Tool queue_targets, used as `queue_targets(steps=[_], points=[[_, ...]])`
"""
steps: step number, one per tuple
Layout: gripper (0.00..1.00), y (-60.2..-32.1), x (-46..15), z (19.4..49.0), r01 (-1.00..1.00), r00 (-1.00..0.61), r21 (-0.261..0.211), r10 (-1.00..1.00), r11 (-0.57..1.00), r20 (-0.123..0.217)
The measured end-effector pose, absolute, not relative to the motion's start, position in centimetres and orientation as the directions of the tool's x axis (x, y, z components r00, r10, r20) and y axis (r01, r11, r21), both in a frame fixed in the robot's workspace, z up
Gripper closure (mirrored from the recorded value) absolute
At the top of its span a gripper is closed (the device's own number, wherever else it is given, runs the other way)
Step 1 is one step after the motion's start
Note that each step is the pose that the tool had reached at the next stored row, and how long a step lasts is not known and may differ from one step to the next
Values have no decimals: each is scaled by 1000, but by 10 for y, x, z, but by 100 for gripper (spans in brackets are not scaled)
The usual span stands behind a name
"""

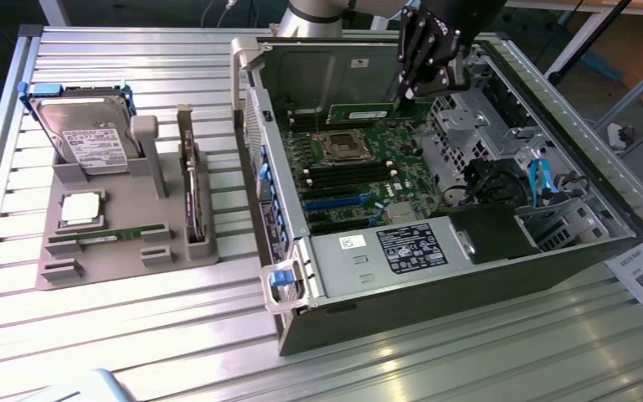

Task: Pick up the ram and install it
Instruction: 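Insert the ram into the slot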

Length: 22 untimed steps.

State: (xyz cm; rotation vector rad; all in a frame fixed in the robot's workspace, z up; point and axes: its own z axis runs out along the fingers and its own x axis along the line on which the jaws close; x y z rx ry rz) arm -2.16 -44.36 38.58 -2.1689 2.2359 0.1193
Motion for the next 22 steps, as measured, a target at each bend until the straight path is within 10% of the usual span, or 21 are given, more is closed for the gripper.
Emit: queue_targets(steps=[22], points=[[88,-428,-22,384,-999,-32,38,-997,29,-71]])
